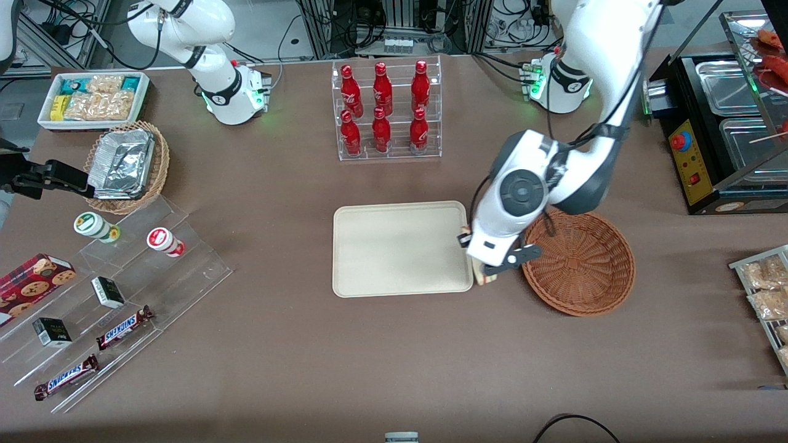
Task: Place sandwich from basket to tray
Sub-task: 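Lift the sandwich and carry it over the cream tray, then lower the sandwich onto the tray and open the left gripper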
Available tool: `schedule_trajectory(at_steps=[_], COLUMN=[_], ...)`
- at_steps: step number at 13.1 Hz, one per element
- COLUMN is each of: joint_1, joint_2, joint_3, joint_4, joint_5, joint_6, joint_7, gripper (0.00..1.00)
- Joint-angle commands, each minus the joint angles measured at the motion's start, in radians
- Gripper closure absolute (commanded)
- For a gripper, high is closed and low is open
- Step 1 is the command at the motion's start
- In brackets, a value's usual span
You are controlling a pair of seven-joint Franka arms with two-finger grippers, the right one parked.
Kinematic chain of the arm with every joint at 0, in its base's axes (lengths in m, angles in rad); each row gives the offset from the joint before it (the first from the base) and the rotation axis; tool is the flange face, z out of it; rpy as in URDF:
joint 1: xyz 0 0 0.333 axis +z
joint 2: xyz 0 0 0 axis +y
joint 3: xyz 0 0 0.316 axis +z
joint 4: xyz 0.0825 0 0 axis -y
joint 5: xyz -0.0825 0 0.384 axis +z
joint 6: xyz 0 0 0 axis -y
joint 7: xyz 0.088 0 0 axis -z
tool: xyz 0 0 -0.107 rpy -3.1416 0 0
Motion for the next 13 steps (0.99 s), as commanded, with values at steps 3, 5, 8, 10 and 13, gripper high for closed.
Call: schedule_trajectory(at_steps=[3, 5, 8, 10, 13], joint_1=[-0.148, -0.208, -0.261, -0.267, -0.29], joint_2=[0.165, 0.236, 0.3, 0.333, 0.368], joint_3=[0.015, 0.015, 0.019, 0.016, 0.019], joint_4=[0.204, 0.265, 0.344, 0.365, 0.391], joint_5=[0.052, 0.092, 0.106, 0.101, 0.104], joint_6=[-0.027, -0.027, -0.025, -0.019, -0.016], joint_7=[-0.197, -0.262, -0.333, -0.368, -0.408], gripper=[1.0, 1.0, 1.0, 1.0, 1.0])
